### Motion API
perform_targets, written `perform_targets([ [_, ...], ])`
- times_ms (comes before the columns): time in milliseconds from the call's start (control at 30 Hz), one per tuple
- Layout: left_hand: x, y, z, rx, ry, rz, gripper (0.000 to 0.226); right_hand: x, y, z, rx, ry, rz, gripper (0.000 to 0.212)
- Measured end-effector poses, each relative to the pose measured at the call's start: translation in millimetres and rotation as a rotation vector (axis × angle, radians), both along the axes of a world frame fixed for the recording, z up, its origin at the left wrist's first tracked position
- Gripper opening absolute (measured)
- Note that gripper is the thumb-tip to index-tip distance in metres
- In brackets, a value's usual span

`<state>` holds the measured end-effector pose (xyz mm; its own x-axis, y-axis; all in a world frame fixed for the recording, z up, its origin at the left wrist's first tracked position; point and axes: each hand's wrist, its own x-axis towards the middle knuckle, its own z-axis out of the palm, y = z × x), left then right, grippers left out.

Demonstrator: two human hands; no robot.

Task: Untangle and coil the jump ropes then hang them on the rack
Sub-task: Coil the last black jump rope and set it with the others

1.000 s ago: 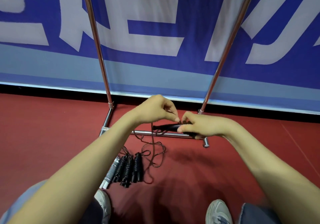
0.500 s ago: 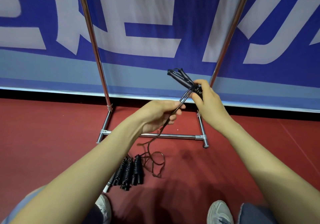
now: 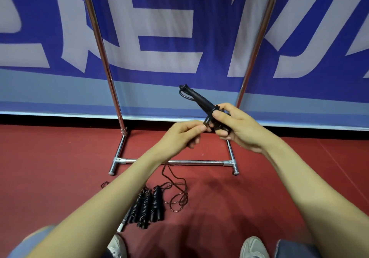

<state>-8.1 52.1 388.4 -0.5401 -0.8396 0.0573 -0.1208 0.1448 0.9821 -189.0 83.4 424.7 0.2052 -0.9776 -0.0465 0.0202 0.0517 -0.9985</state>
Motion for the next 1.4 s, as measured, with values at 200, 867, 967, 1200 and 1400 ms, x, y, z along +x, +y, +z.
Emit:
perform_targets([
  [200, 1.5, 0.5, -9.2, 0.079, -0.149, -0.059, 0.049, 8.7, 1.3, 0.8, 0.022, -0.009, -0.079, 0.035],
  [867, 18.7, -8.7, 17.5, -0.361, -0.490, -0.121, 0.010, 14.3, 5.5, -20.0, 0.231, 0.965, 0.452, 0.039],
  [967, 4.1, -0.7, 5.7, -0.303, -0.370, 0.078, 0.007, 13.6, -5.0, -28.2, -0.010, 1.162, 0.203, 0.029],
  [1200, 3.3, 1.4, 10.3, 0.196, -0.112, 0.005, 0.047, 8.6, -11.8, -14.9, -0.302, 0.996, -0.427, 0.032],
  [1400, 2.5, -3.2, 10.1, 0.222, 0.115, 0.044, 0.024, -1.4, -10.7, -10.7, -0.315, 0.788, -0.453, 0.032],
])
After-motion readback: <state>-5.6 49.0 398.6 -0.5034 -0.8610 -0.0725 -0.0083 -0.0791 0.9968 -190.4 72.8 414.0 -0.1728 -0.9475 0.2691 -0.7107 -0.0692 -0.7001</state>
